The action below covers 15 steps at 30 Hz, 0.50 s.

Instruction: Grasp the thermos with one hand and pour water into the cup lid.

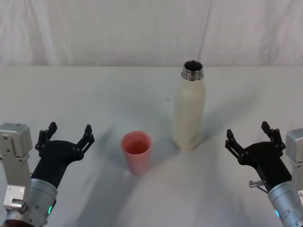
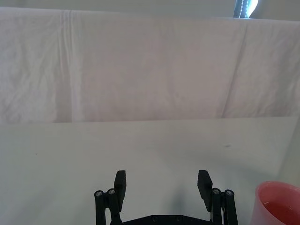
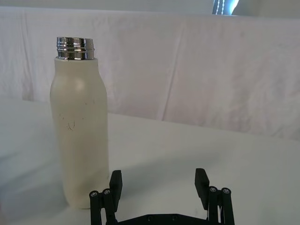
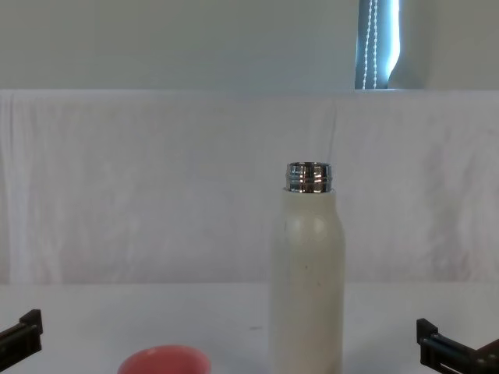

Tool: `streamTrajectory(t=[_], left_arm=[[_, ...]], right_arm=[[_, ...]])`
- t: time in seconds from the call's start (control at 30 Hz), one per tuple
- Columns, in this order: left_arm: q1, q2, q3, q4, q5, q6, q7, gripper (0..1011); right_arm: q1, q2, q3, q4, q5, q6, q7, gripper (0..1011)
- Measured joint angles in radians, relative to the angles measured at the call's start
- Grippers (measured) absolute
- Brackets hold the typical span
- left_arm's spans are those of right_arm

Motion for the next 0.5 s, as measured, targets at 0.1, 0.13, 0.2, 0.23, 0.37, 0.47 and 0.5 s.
streamTrajectory(t=[0.1, 0.13, 0.2, 0.23, 0.37, 0.47, 0.5], left_arm=[[0.0, 0.0, 0.0, 0.0, 0.0, 0.0, 0.0, 1001], [0.0, 0.0, 0.0, 0.0, 0.0, 0.0, 0.0, 1001], [0.0, 0.0, 0.0, 0.0, 0.0, 0.0, 0.0, 1001], [0.0, 0.0, 0.0, 0.0, 0.0, 0.0, 0.0, 1001], [0.0, 0.0, 0.0, 0.0, 0.0, 0.0, 0.0, 1001], [0.0, 0.0, 0.0, 0.0, 0.0, 0.0, 0.0, 1001], [0.0, 0.0, 0.0, 0.0, 0.0, 0.0, 0.0, 1001]], right_arm=[[0.0, 0.0, 0.0, 0.0, 0.0, 0.0, 0.0, 1001], [0.0, 0.0, 0.0, 0.0, 0.0, 0.0, 0.0, 1001], [0.0, 0.0, 0.0, 0.0, 0.0, 0.0, 0.0, 1001], [0.0, 0.0, 0.0, 0.0, 0.0, 0.0, 0.0, 1001], [0.0, 0.0, 0.0, 0.0, 0.0, 0.0, 0.0, 1001], [0.0, 0.0, 0.0, 0.0, 0.0, 0.0, 0.0, 1001], [0.0, 0.0, 0.0, 0.0, 0.0, 0.0, 0.0, 1001]])
